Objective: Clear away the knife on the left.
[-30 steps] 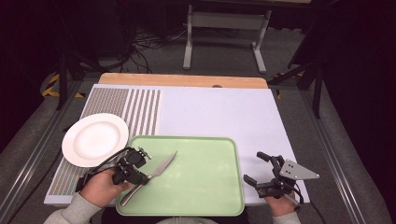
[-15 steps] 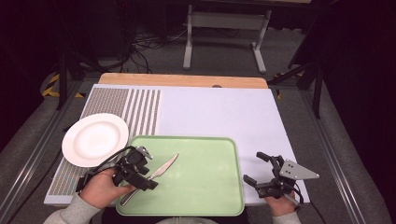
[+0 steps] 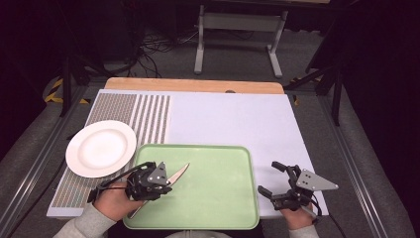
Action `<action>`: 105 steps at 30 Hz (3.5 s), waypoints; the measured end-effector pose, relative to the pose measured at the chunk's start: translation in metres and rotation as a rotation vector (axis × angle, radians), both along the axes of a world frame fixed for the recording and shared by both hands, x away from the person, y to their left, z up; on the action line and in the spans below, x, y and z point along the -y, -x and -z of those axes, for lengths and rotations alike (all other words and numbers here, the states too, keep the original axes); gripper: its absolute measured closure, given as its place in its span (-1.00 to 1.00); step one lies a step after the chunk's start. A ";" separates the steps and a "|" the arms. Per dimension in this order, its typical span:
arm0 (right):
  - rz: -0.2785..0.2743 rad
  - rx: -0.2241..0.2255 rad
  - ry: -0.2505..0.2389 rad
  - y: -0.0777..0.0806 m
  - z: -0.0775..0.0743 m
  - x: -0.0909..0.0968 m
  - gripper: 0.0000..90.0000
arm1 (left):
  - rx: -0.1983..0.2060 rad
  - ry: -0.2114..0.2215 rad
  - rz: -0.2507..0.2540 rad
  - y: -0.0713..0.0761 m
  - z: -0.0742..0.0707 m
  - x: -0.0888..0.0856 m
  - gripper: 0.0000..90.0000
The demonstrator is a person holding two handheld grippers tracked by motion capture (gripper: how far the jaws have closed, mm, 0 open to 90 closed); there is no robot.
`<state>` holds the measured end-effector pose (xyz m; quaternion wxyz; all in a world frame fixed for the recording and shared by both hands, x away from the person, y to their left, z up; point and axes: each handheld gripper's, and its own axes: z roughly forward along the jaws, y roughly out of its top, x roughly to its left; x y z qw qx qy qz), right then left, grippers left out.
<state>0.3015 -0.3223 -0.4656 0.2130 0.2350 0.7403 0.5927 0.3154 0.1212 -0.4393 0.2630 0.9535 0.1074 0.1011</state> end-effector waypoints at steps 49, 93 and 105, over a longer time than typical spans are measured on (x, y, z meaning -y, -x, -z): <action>-0.013 -0.002 0.009 -0.007 0.000 -0.005 -0.92 | -0.083 -0.101 -0.094 -0.022 0.024 -0.021 1.00; -0.052 -0.007 0.015 -0.018 -0.001 -0.016 -0.92 | -0.139 -0.041 -0.303 -0.021 0.027 -0.057 0.99; -0.047 0.001 0.013 -0.018 -0.001 -0.014 -0.92 | -0.150 -0.035 -0.316 -0.021 0.027 -0.057 0.97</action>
